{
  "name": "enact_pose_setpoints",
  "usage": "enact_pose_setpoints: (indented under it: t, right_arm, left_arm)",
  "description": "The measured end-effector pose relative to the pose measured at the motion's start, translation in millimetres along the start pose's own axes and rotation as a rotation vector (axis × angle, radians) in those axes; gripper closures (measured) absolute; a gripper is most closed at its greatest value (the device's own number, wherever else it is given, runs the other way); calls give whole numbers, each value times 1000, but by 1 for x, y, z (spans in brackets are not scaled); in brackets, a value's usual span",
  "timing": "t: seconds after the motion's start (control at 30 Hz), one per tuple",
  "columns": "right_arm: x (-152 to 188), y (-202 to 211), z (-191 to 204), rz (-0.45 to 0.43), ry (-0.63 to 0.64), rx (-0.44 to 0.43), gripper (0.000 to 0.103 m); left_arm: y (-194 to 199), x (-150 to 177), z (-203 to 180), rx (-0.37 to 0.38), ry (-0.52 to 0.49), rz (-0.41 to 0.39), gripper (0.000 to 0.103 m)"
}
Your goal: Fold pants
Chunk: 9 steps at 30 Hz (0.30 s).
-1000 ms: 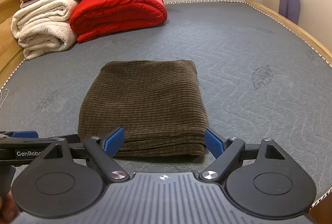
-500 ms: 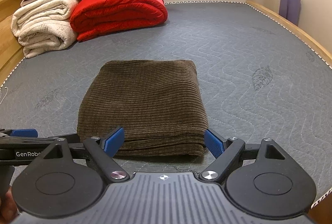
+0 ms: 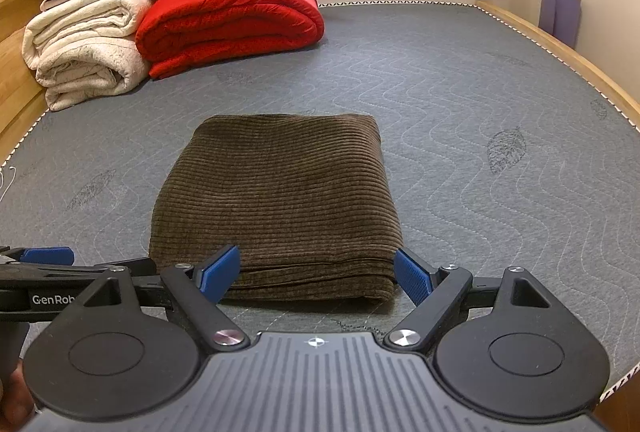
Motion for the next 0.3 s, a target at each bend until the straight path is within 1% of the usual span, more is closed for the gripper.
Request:
enact_pose_setpoints:
  t: [0.3]
  right_arm:
    - [1, 0, -1, 0, 1, -2, 18]
  left_arm:
    - [-1, 0, -1, -2, -8, 0, 0]
Point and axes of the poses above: each gripper's, at about its wrist camera, not at the fingertips, and y roughly against the way its jaws point, z to its left, x to its underside, the point moved 7 cm from there along -y, roughly the way its jaws point
